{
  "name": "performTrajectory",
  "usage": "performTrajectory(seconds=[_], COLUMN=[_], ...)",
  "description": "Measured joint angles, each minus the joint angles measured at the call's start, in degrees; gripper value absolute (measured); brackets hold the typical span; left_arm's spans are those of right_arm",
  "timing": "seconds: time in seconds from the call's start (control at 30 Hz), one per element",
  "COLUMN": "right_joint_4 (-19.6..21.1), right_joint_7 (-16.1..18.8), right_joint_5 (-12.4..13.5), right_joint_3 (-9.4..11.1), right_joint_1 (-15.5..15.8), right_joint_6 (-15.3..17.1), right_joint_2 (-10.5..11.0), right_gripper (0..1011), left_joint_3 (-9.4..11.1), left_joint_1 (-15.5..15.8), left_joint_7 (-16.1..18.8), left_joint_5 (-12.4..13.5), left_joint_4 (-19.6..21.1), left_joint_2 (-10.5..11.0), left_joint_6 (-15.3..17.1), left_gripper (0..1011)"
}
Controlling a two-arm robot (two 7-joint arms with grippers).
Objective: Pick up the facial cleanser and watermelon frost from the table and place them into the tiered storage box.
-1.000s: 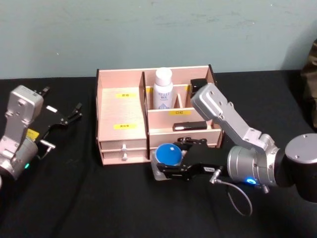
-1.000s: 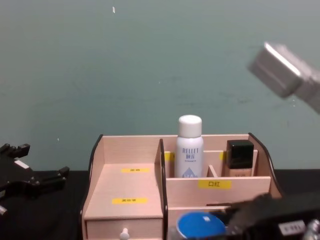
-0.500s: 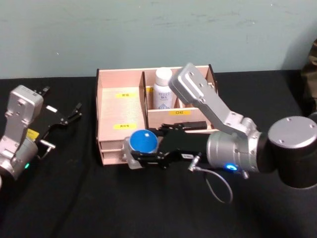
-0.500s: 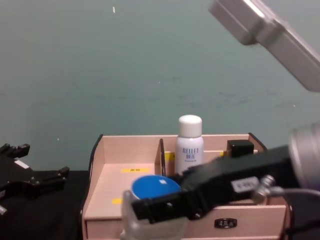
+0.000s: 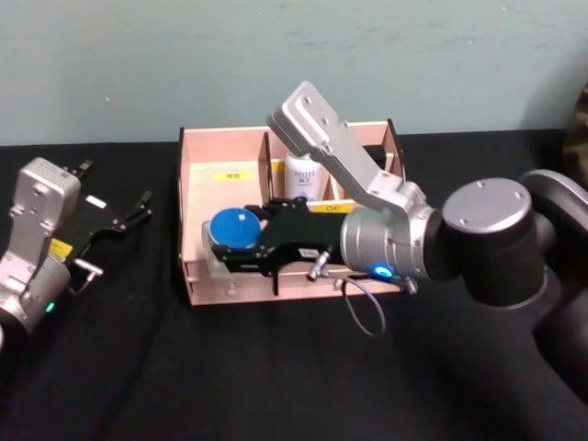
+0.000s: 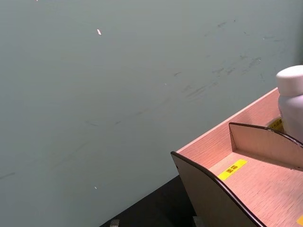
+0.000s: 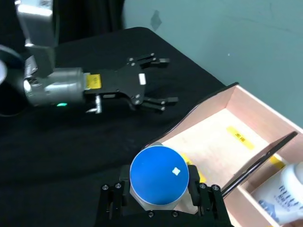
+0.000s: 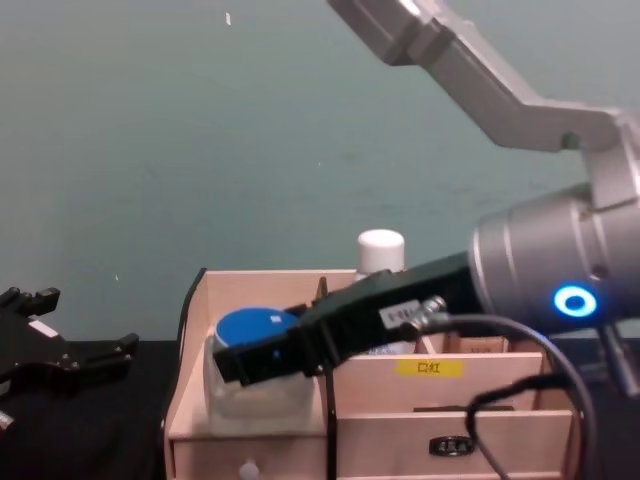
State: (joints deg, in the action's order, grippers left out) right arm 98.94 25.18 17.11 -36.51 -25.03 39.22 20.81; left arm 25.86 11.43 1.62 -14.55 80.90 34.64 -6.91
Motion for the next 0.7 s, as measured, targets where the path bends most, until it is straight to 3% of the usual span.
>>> performTrajectory(seconds=[0.23, 0.7], right_joint_4=[-4.23, -9.03], right_joint_7=[-0.48, -0.68], right_joint_5=[-1.05, -3.74], right_joint_3=[-0.41, -0.39], right_joint_1=[-2.74, -5.59], right_joint_6=[-0.19, -0.78], right_joint_2=[-2.39, -4.47], right_gripper=[724, 724], left_joint_3=[0.00, 0.00], left_joint_1=[0.00, 0.00], left_joint_7=[0.00, 0.00], left_joint_5=[0.00, 0.00], left_joint_4=[0.00, 0.00], left_joint_2=[0.00, 0.00], left_joint_6=[0.00, 0.00], left_gripper=[1001, 1001])
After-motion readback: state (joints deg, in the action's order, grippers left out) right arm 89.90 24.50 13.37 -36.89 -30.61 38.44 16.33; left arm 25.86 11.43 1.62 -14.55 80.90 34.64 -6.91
